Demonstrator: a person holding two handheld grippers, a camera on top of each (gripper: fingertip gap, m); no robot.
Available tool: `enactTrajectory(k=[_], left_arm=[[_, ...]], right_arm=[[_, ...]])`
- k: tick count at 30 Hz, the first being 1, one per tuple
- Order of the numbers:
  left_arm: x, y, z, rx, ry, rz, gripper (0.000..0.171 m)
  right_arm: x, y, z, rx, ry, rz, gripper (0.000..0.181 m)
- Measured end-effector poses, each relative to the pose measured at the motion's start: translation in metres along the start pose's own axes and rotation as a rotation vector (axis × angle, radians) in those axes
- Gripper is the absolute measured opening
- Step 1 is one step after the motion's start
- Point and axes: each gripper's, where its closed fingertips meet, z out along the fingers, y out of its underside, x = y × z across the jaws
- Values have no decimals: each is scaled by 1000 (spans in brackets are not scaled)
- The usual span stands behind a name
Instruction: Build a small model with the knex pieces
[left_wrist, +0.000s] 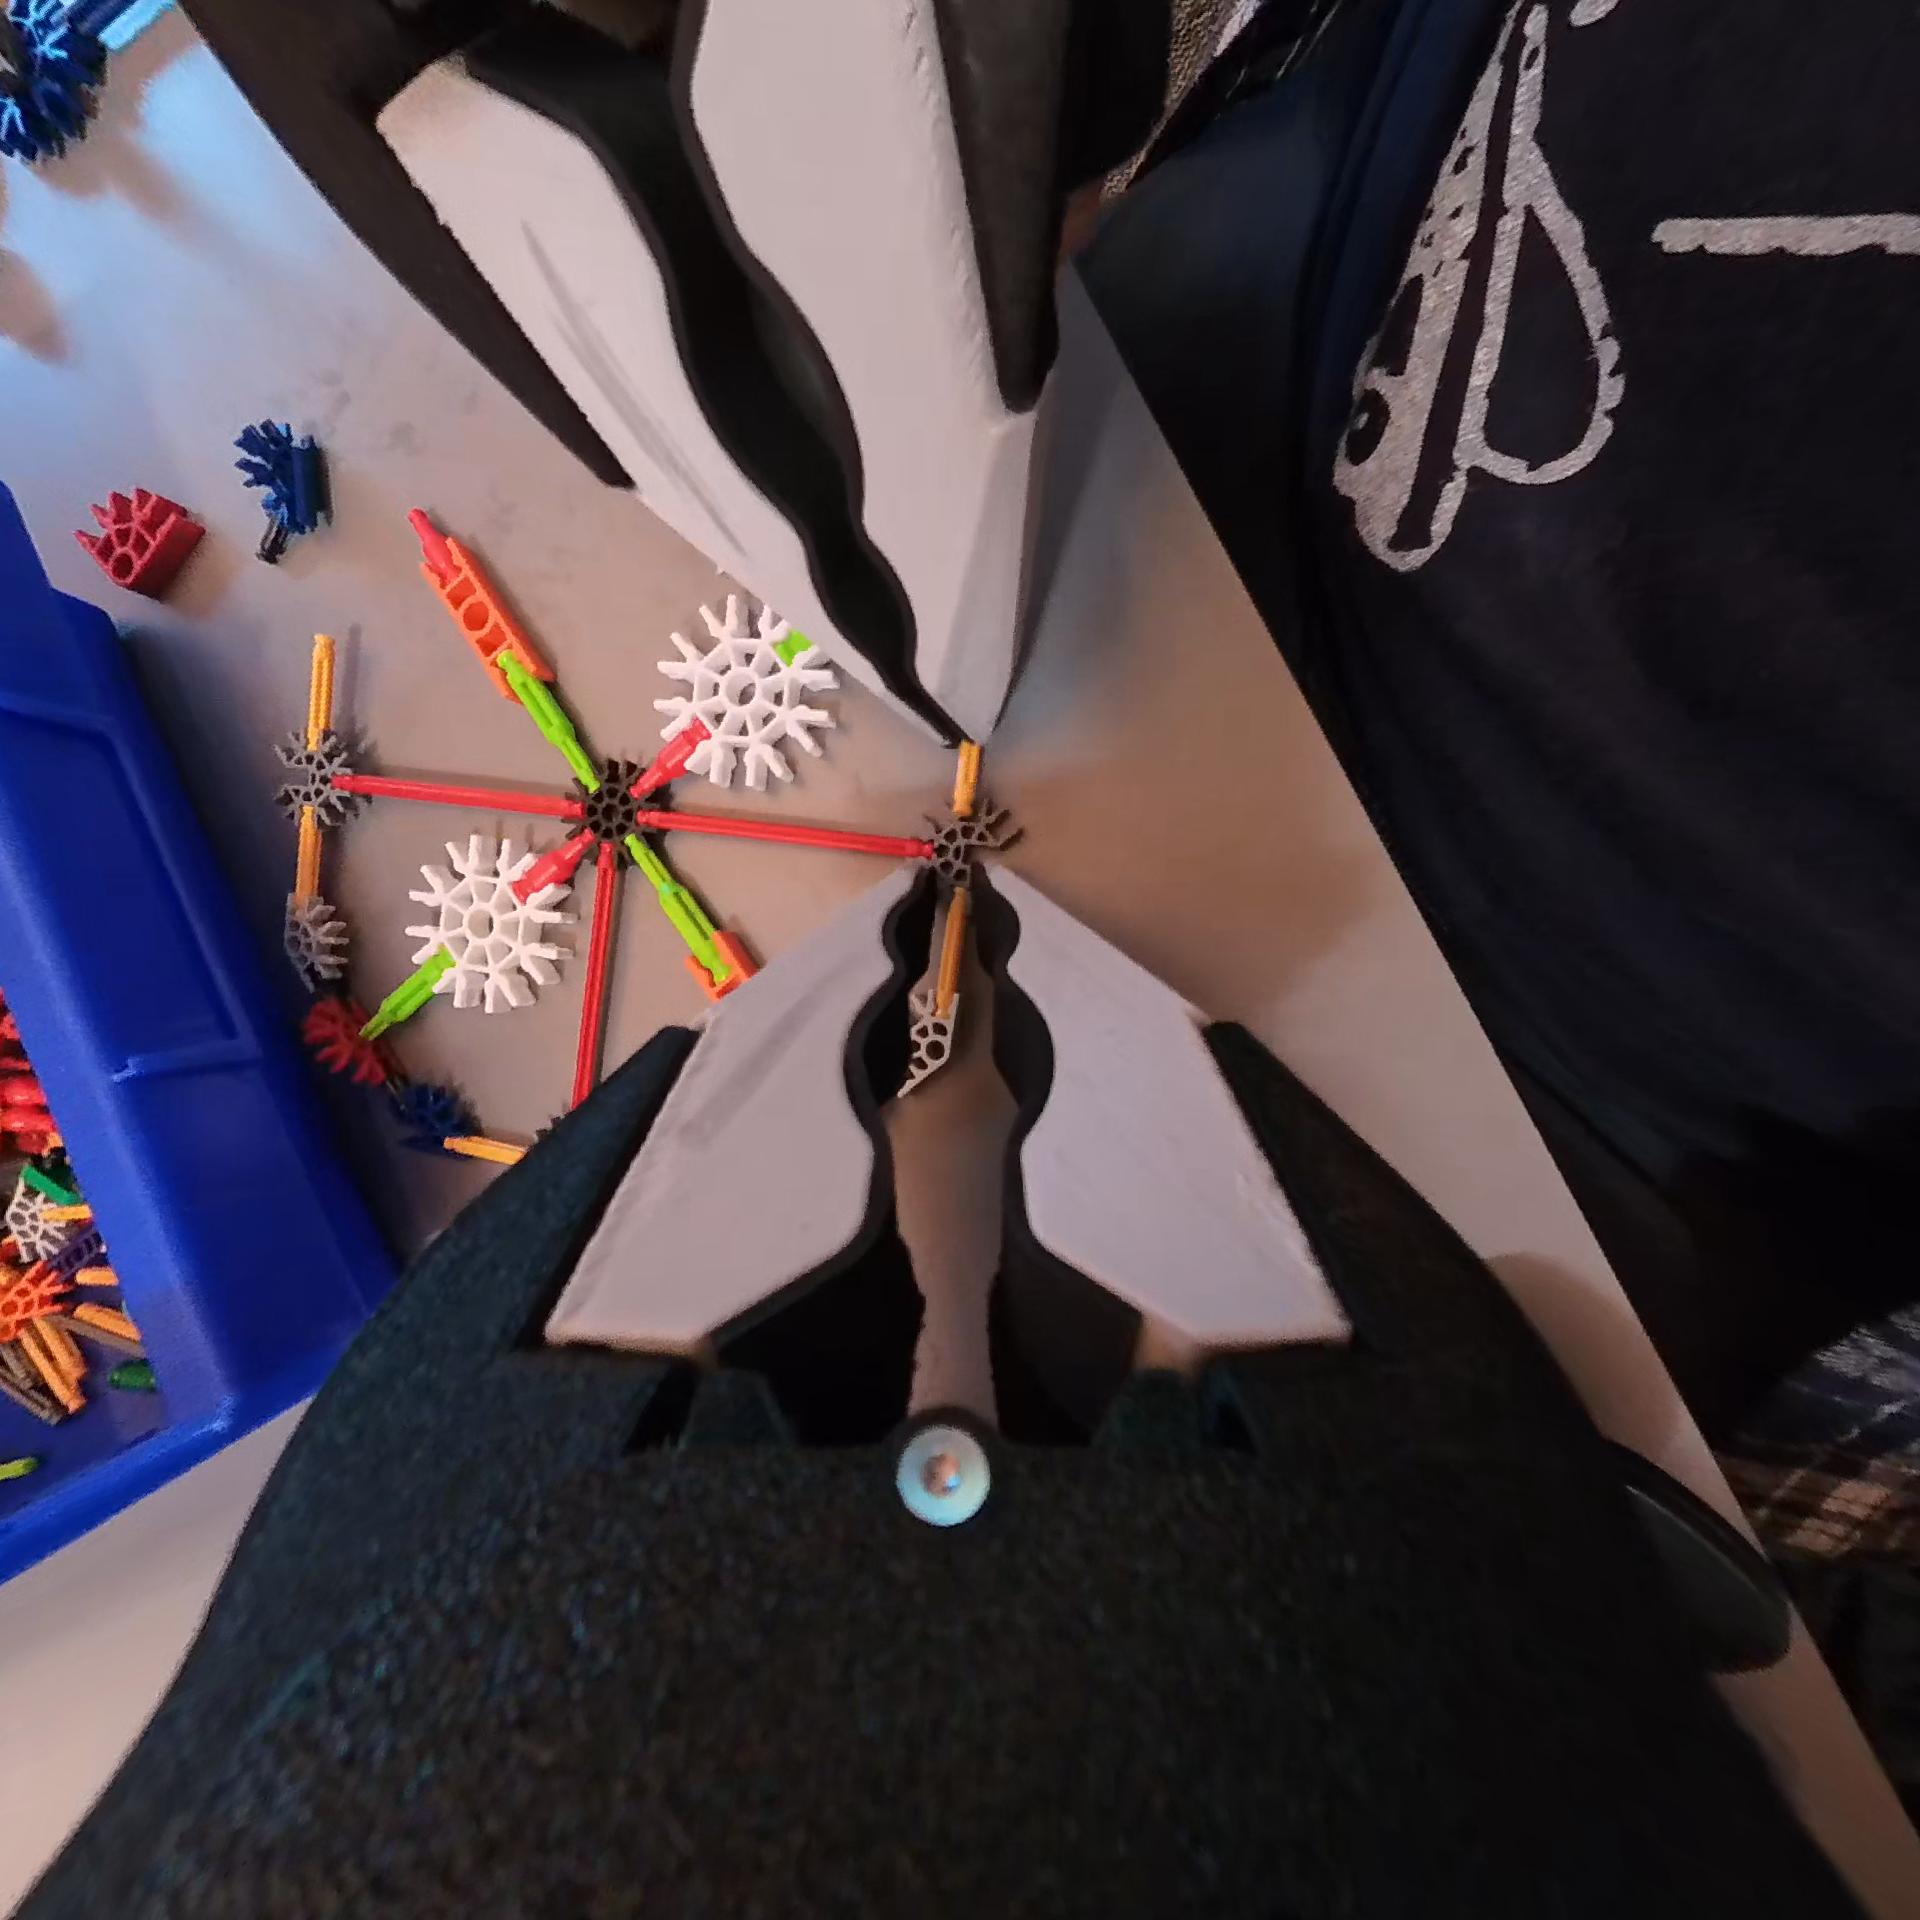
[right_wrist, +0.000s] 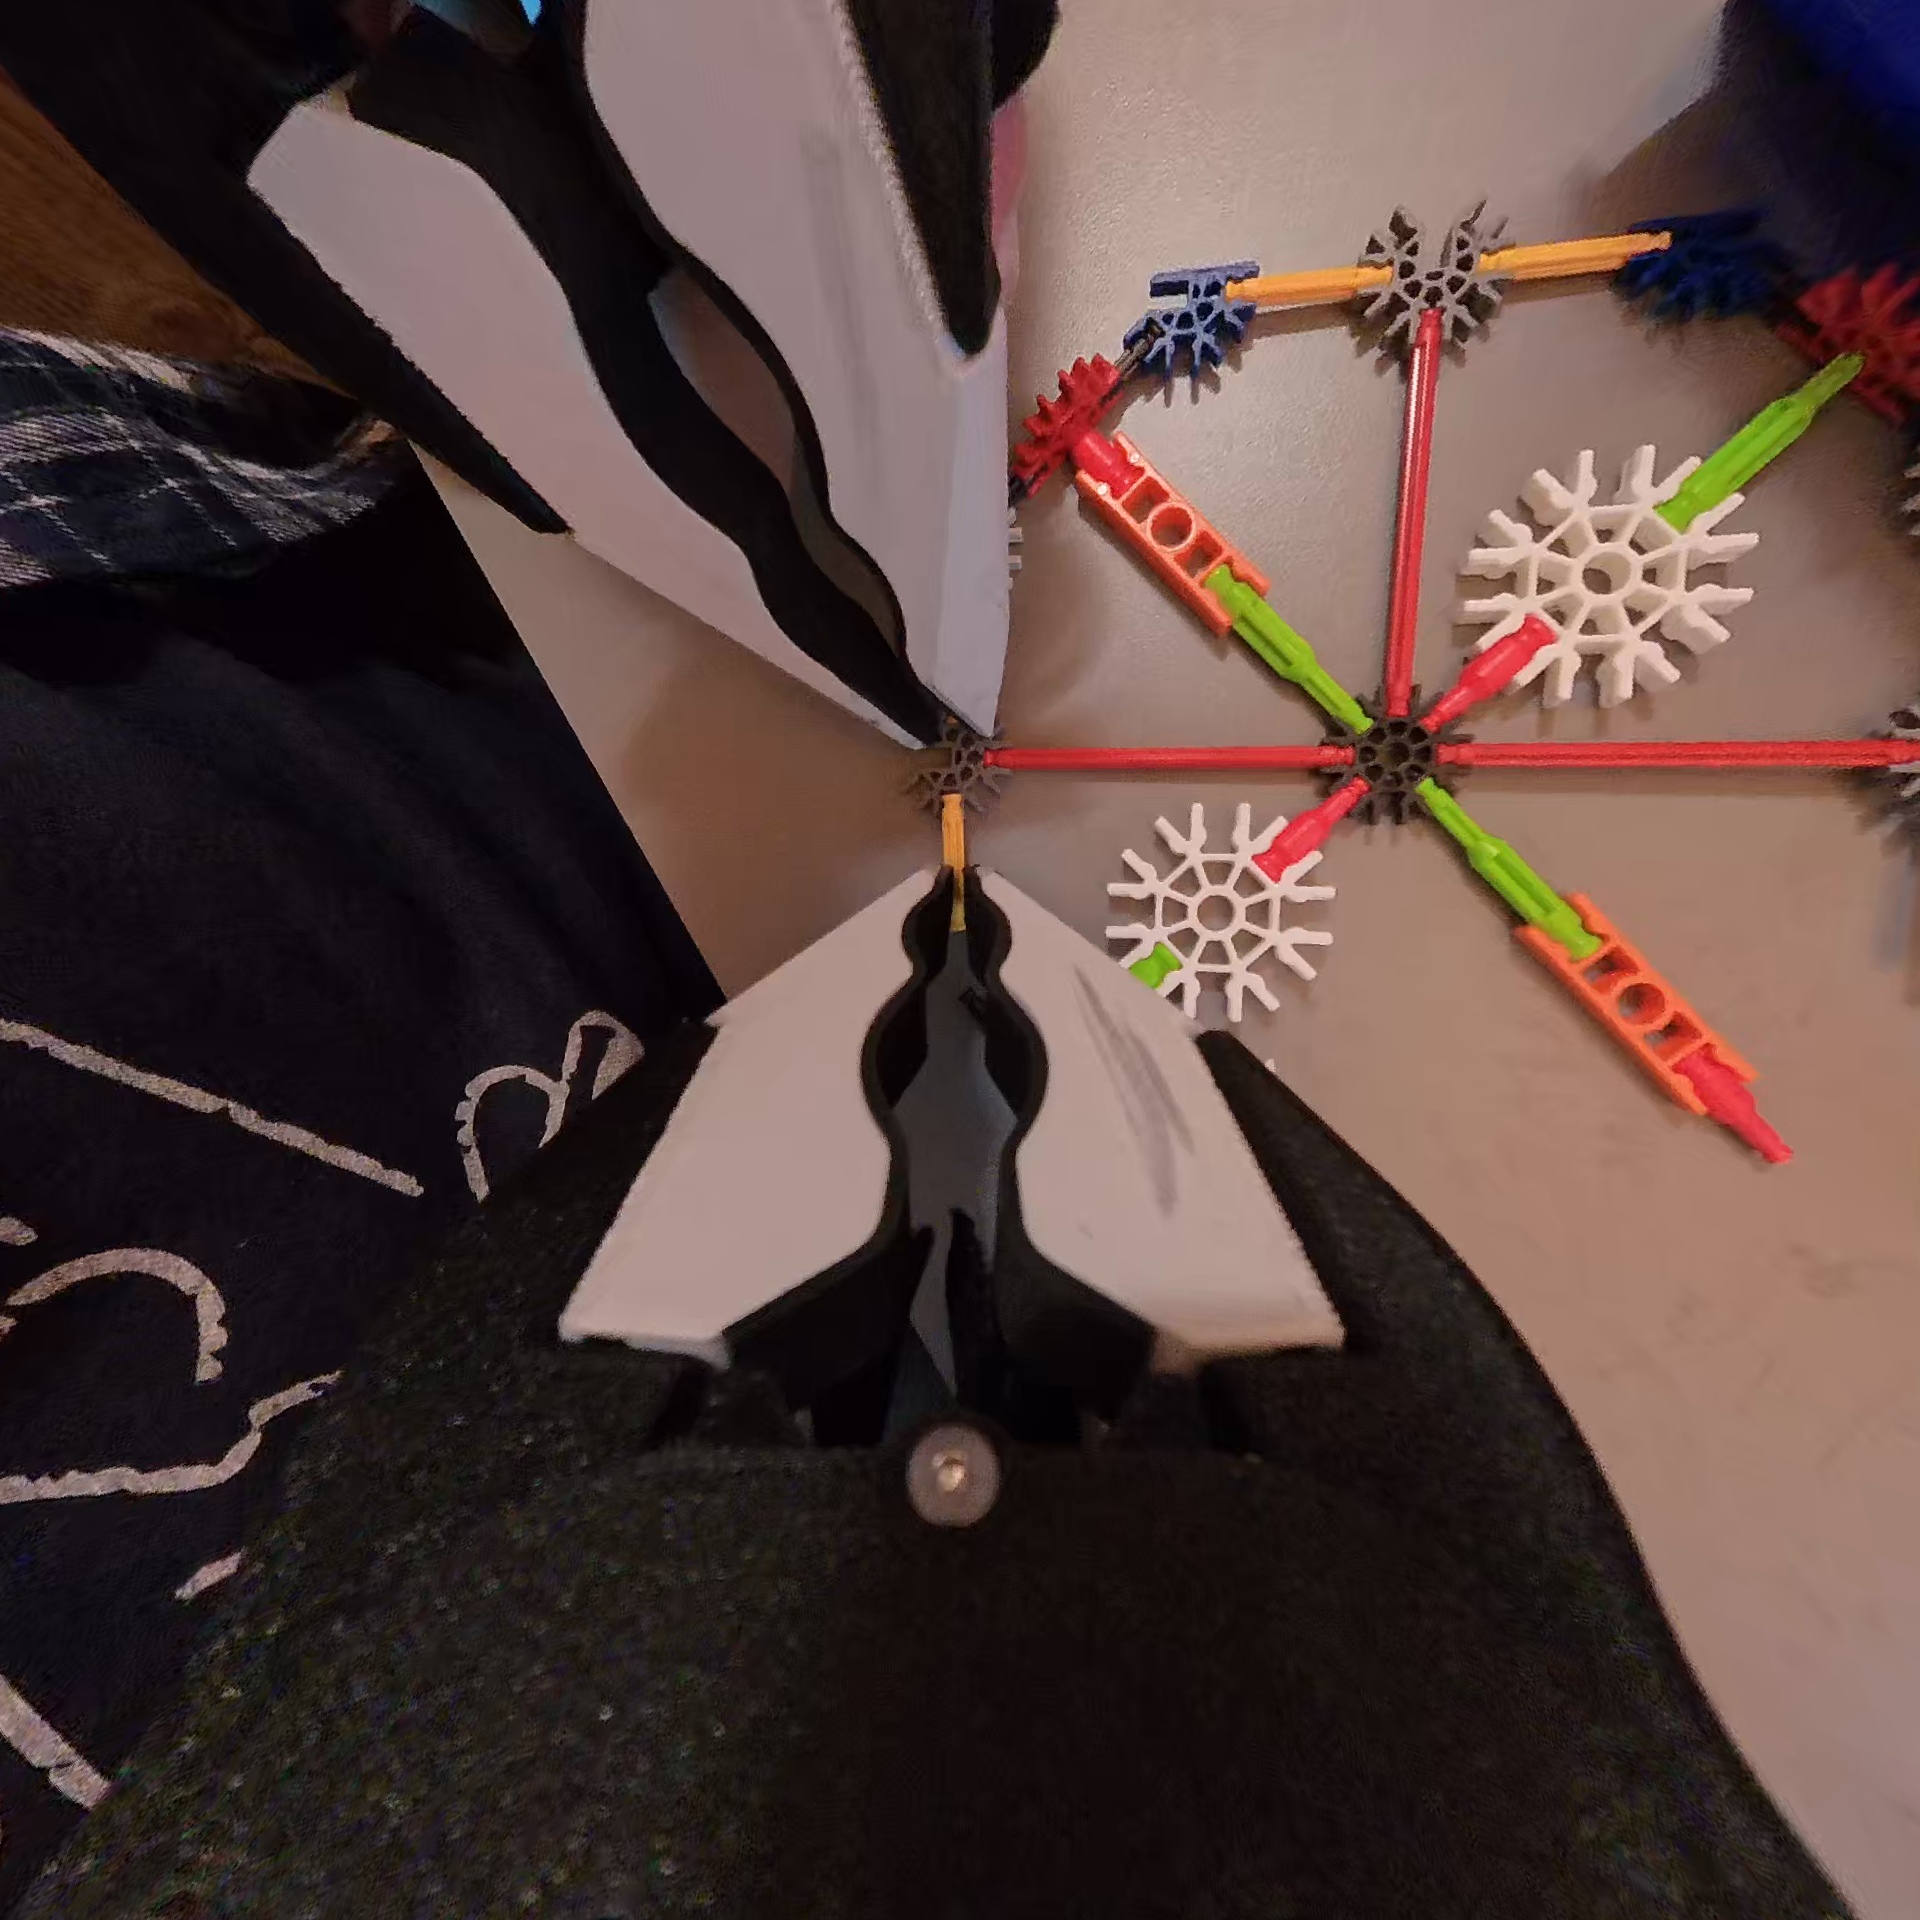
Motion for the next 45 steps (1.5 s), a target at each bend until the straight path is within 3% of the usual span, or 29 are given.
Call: enactTrajectory(k=[15,18,45], left_arm=[[0,0,1,-7,4,2,6],[0,0,1,-9,7,0,6],[3,2,0,22,75,-25,3]], right_arm=[[0,-1,-4,-8,30,-26,8],[-4,-13,-9,48,15,-46,1],[-1,-9,5,-173,14,-202,0]])
